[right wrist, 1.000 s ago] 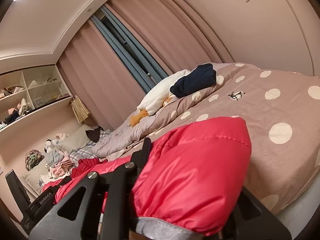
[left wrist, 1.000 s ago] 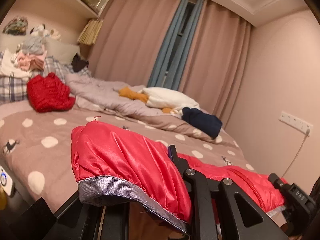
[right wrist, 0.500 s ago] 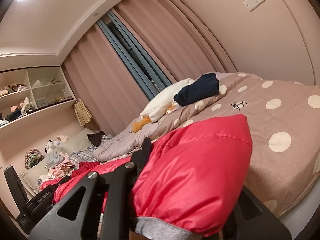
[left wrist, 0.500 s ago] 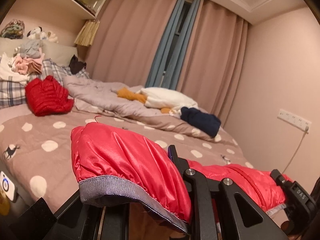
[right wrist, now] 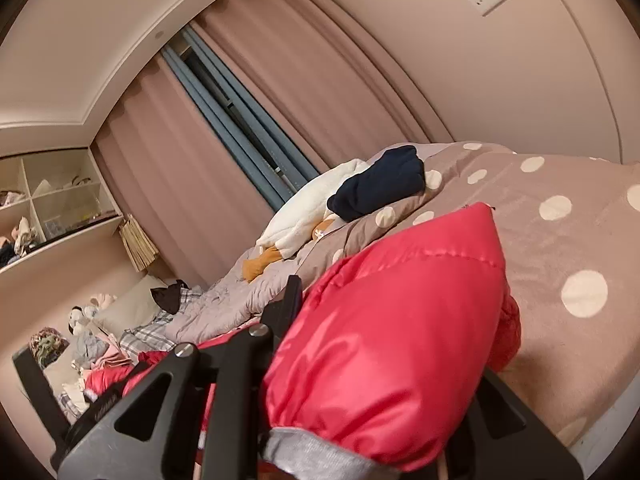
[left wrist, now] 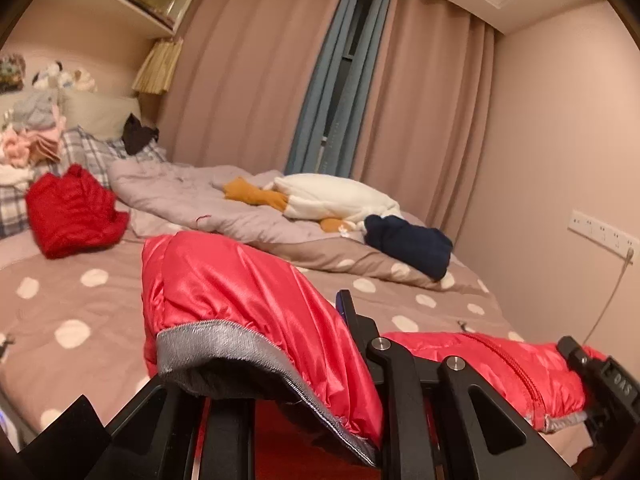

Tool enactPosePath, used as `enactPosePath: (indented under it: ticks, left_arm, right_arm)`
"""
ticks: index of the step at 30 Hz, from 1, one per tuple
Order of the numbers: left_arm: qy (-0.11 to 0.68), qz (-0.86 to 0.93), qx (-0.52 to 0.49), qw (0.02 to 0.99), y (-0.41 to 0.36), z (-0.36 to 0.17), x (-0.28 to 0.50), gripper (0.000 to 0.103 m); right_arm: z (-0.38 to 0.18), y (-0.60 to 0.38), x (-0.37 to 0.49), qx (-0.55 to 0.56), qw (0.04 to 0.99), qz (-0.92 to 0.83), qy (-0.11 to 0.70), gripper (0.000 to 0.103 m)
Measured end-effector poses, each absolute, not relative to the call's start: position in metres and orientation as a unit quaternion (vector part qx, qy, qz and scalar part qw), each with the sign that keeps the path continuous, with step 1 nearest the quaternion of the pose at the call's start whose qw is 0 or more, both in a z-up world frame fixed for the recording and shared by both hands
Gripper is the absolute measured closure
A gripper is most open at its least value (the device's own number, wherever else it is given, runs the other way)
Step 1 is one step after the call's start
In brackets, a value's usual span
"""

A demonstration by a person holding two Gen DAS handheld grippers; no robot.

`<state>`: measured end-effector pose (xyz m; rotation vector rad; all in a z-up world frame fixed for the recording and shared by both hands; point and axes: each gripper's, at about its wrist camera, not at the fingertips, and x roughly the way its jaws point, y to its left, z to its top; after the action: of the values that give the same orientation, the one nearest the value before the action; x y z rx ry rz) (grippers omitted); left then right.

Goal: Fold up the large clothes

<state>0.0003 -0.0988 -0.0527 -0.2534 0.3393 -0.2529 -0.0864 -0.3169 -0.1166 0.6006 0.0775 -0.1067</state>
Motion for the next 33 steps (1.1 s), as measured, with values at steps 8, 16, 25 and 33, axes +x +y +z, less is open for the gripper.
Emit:
enactPosePath:
  ticks: [8,16,25,33]
  left_arm:
    - [0.213,-0.123,-0.158,0.956,-0.098,-0.078,0.020,0.085]
    - [0.216,-0.115,-0.166,0.955,-0.100,-0.076,0.023,0.082]
    - [0.193,-0.157,-0.202,0.947,-0.098,-0.071,0.017,0.023]
    - [0.173,-0.184,-0.215,0.943,-0.091,-0.059,0.009,0.015]
  right_arm:
    - [-0.130,-0.316,-0.063,0.279,0.954,-0.074,0.078,0.082]
    - [-0.126,-0.317,-0.053,0.264,0.958,-0.069,0.089,0.080]
    - [-0.124,-0.318,-0.057,0.272,0.958,-0.056,0.067,0.019]
    - [-0.119,-0.327,-0.061,0.272,0.956,-0.098,0.044,0.005]
